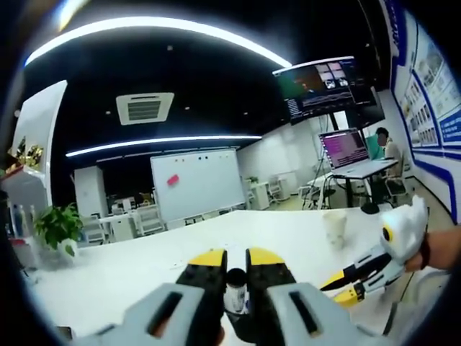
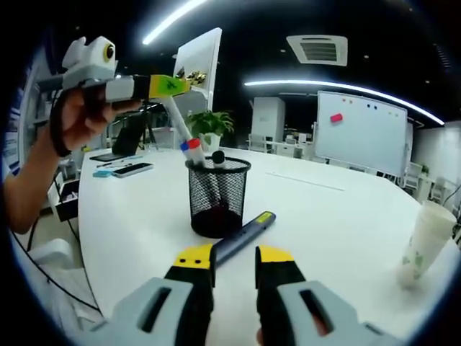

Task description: Place the scattered laser pointers and whiteboard markers into the pen holder and stack the scattered paper cups together

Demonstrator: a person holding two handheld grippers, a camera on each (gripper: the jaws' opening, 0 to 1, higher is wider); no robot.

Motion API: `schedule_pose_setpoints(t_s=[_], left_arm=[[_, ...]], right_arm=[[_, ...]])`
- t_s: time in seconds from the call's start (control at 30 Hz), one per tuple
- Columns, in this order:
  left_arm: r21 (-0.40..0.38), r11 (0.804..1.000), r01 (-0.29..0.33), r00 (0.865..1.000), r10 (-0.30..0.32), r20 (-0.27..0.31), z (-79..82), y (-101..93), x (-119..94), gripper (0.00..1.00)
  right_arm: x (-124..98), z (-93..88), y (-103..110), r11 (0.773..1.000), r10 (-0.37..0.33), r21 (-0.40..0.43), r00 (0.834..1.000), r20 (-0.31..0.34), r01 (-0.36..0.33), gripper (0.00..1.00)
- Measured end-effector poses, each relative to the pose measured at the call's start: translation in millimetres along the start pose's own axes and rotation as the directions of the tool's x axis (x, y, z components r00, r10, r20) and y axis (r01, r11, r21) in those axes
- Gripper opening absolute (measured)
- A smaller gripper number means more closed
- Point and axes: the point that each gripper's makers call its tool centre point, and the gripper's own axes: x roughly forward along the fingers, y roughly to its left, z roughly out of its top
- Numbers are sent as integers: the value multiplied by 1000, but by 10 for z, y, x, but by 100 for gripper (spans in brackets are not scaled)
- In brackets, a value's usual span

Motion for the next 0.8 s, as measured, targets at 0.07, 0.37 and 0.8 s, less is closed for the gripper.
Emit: schedule_pose_setpoints(t_s=[0.07,0.37,0.8], left_arm=[[-4,1000,-1,1000,1,1,0,-1,-7,11],[-2,1000,2,1000,-2,-17,-89,6,57,11],[1,1000,-1,999,1,-40,-167,12,78,11]], right_arm=[[1,5,3,1000,0,2,1000,2,0,22],[-9,-19,3,1000,1,2,1000,-3,-1,22],[1,-33,9,1000,5,1,1000,-6,-5,22]])
